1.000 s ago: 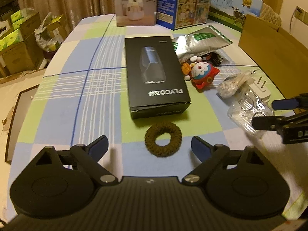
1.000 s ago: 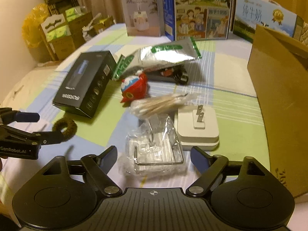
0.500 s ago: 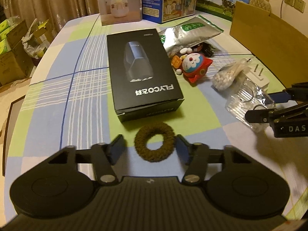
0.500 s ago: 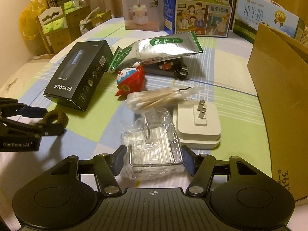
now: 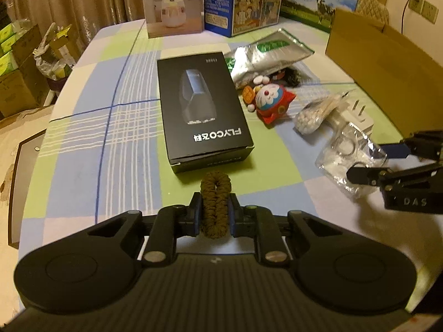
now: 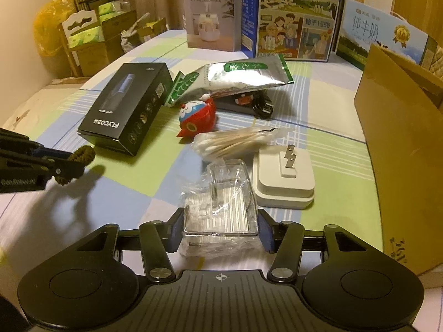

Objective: Organize objects
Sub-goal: 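Carry the hair tie and plastic bag with both tools over the cardboard box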

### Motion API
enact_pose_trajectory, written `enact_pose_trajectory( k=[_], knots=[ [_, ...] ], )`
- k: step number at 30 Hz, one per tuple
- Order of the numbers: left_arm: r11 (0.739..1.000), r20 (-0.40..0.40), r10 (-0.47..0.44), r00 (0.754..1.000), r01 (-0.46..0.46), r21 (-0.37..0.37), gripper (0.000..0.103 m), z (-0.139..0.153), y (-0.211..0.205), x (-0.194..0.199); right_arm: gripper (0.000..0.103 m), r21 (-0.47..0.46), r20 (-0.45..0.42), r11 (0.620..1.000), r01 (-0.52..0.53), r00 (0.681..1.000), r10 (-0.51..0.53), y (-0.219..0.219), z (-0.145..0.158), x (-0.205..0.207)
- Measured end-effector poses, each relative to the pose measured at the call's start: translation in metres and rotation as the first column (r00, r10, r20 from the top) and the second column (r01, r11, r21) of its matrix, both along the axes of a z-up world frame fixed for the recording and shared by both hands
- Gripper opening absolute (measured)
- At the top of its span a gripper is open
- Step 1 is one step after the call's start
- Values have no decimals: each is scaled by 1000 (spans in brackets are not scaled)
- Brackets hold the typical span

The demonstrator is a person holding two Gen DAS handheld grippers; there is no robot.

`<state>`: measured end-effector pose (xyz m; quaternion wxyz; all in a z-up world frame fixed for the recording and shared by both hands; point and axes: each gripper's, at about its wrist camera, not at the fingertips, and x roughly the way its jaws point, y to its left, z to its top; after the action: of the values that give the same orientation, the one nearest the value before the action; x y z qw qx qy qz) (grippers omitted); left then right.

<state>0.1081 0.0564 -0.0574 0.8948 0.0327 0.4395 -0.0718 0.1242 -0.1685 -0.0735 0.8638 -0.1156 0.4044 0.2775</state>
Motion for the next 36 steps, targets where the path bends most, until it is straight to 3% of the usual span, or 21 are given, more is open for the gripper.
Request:
enact_pose_trajectory(
  k=[7, 13, 19, 24, 30, 36],
  knots=[
    [1000, 19, 6, 1000, -6, -11, 15, 25, -10, -17, 51, 18, 11, 1000, 16, 1000, -17, -13, 16, -16],
    [1000, 56, -21, 998, 22, -22, 15, 59, -31, -27, 51, 88, 49, 994, 64, 996, -68, -41, 59, -26],
    [994, 113, -104, 988, 108, -29, 15, 104, -79, -24, 51, 159, 103, 975, 158, 979, -175, -87, 117, -22],
    [976, 159, -194, 968, 207, -66, 15, 134, -138, -12, 51, 175, 172, 950, 258, 942, -287, -147, 155, -13],
    [946, 183, -292, 939, 312, -92, 15, 147, -218, 8, 51, 142, 187, 922, 360, 905, -382, -218, 161, 6],
    [917, 173, -375, 911, 392, -77, 15, 139, -291, 32, 51, 118, 167, 908, 401, 894, -416, -262, 145, 26]
  ],
)
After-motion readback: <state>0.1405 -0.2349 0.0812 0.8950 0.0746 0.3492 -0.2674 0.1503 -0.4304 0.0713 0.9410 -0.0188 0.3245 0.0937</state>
